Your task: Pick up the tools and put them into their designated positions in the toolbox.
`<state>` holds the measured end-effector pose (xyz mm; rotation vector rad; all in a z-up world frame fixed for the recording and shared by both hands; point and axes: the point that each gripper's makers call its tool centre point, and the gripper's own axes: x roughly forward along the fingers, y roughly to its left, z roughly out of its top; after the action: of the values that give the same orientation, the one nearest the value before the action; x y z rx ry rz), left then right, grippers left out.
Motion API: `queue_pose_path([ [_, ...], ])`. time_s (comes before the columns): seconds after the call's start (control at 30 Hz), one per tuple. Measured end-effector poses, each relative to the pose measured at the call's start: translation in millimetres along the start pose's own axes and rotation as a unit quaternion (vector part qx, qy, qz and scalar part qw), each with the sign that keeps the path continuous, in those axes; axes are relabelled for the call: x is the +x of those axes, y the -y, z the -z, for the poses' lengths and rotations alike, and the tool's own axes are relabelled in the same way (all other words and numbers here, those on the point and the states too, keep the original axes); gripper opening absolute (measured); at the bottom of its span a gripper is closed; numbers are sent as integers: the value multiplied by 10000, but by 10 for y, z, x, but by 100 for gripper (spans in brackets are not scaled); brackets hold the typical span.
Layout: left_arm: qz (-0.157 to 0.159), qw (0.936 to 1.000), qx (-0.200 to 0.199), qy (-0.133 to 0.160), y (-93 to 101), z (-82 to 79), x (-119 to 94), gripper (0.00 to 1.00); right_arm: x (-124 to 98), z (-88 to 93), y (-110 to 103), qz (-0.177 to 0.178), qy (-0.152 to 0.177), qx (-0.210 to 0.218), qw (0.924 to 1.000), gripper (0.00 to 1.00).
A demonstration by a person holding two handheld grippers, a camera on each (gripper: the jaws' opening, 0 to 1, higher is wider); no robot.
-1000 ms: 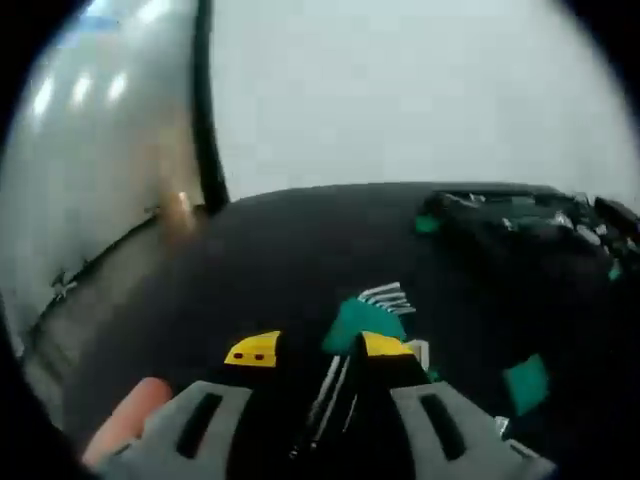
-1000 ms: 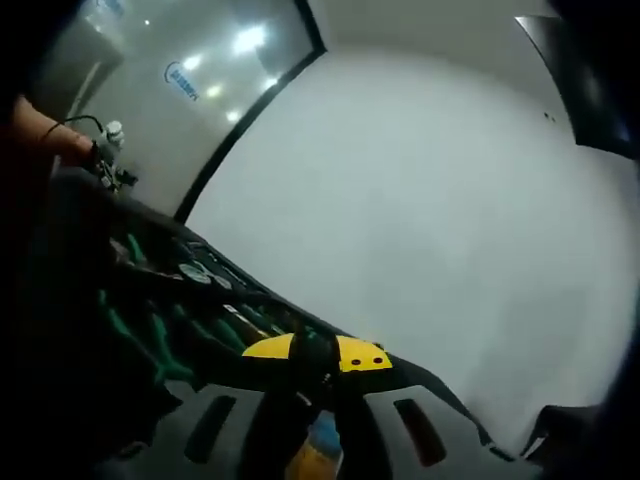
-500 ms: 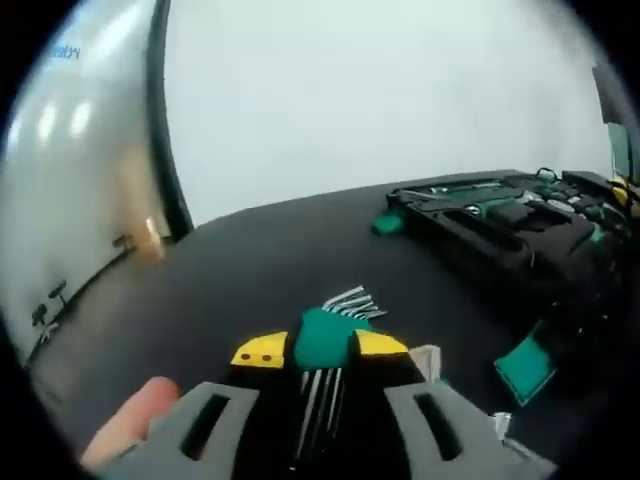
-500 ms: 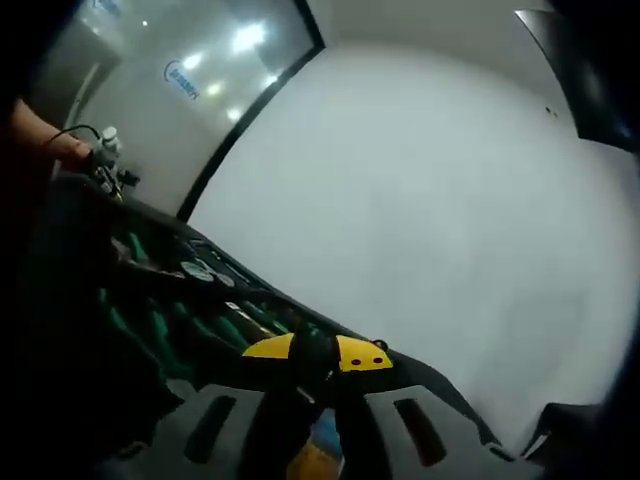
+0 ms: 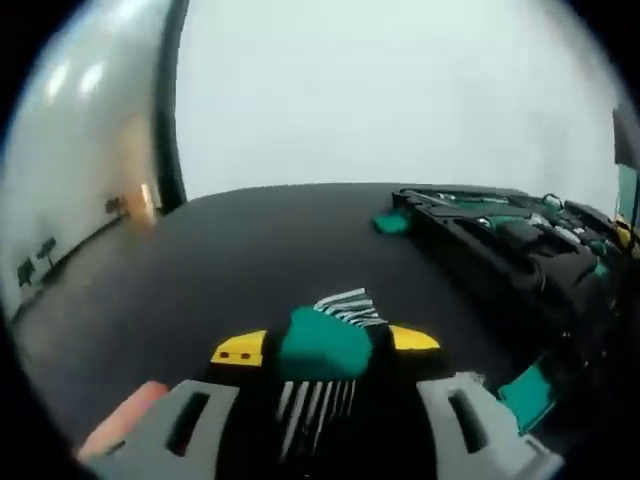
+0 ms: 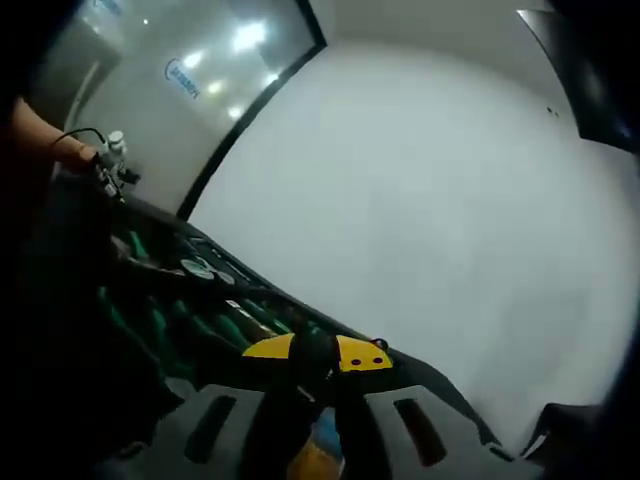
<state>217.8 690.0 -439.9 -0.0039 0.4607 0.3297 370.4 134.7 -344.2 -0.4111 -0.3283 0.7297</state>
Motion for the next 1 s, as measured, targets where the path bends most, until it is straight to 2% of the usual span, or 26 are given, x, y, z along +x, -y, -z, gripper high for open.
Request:
queue_pose_path([
  [0.13, -80, 9999, -112, -9, 57, -21, -33, 33, 3, 5, 5, 5, -1, 9, 10000, 12],
  [0.27, -198, 9996, 163, 80, 118, -68, -100, 33, 13, 16, 12, 11, -4, 10, 10000, 12],
  [0.33, -273, 9991, 247, 201, 135, -146, -143, 33, 14, 17, 14, 14, -9, 9, 10000, 12],
  [0.43, -261, 9979, 146, 576, 148, -370, -237, 33, 15, 18, 12, 13, -12, 0, 10000, 12],
  [0.57, -33, 9936, 4, 1128, 274, -665, -413, 33, 16, 18, 17, 27, -14, 6, 10000, 12],
  [0.73, 193, 9896, 64, 1421, 506, -894, -608, 33, 24, 23, 20, 29, -15, 6, 10000, 12],
  [0.83, 398, 9881, 235, 1465, 673, -1016, -681, 33, 29, 27, 19, 24, -16, -2, 10000, 12],
  [0.87, 474, 9883, 407, 1393, 748, -1030, -700, 33, 30, 27, 19, 23, -16, -1, 10000, 12],
  [1.0, 933, 9826, 927, 1314, 1180, -1120, -796, 33, 36, 32, 26, 32, -12, 3, 10000, 12],
])
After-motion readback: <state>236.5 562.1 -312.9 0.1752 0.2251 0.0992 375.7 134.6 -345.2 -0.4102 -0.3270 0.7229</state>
